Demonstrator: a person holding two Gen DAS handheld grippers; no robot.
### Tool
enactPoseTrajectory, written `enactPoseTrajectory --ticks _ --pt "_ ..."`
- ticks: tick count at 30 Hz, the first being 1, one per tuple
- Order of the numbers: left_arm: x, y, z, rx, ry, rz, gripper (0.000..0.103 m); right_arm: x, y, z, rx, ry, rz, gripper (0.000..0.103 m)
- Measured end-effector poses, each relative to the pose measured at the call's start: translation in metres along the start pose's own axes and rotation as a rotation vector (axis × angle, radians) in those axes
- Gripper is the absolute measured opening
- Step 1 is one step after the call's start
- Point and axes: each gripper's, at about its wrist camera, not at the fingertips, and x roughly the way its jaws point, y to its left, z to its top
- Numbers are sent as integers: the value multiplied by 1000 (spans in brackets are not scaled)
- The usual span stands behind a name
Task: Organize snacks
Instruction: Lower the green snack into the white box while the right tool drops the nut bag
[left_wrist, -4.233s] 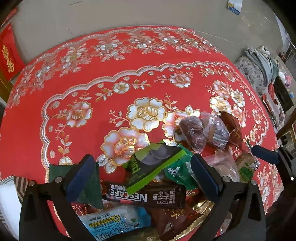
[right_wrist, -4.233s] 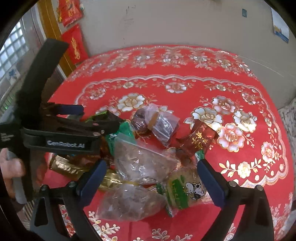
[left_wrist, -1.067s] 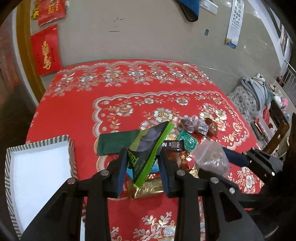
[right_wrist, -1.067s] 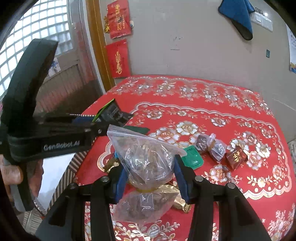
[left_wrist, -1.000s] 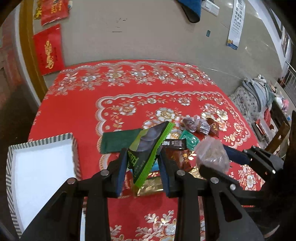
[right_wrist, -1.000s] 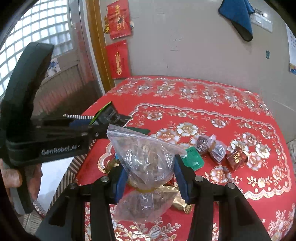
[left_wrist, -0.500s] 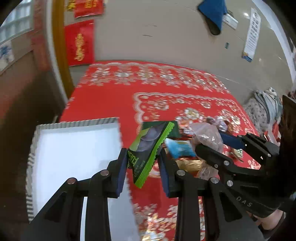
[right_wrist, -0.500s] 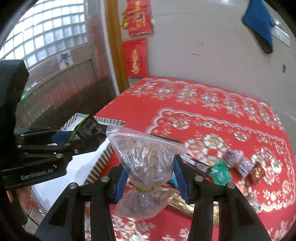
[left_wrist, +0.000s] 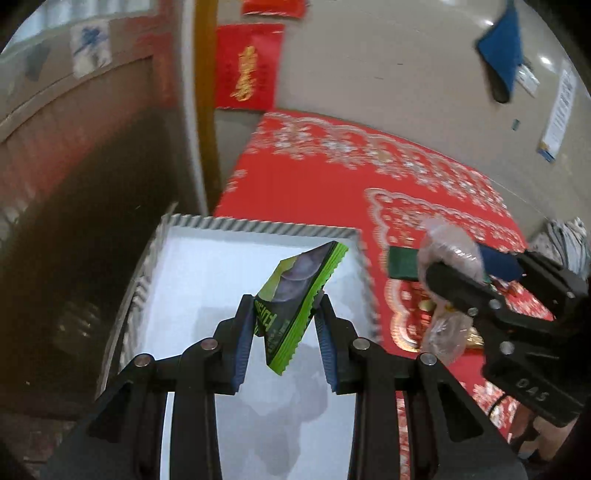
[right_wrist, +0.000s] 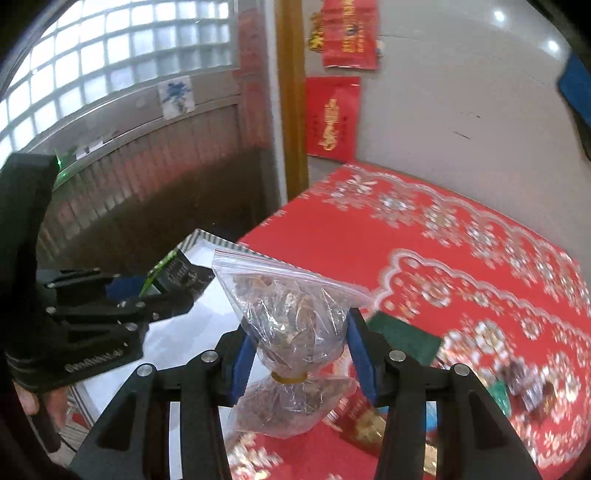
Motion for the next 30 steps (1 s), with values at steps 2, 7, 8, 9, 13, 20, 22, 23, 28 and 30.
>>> enactPoseTrajectory --ticks 2,7,8,9,13,20,22,23,28,30 --pt "8 13 -1 -33 14 10 30 10 9 9 -5 10 22 48" --pt "30 34 1 -88 44 46 30 37 27 27 -6 42 62 48" --pt "35 38 2 -98 49 54 30 42 30 29 0 52 72 48" --pt "39 41 2 -102 53 65 30 49 32 30 3 63 80 48" --pt "55 51 3 -118 85 77 30 80 39 29 9 117 80 48" --pt "76 52 -5 -114 132 100 33 120 38 15 27 201 81 48" --pt "80 53 -3 -113 138 101 36 126 37 11 37 209 87 51" --pt "81 53 -3 -115 141 108 50 128 37 11 40 209 98 51" --pt "83 55 -1 -124 124 148 69 122 33 9 70 185 131 58" --pt "79 52 0 -113 114 166 69 115 33 11 75 164 131 66"
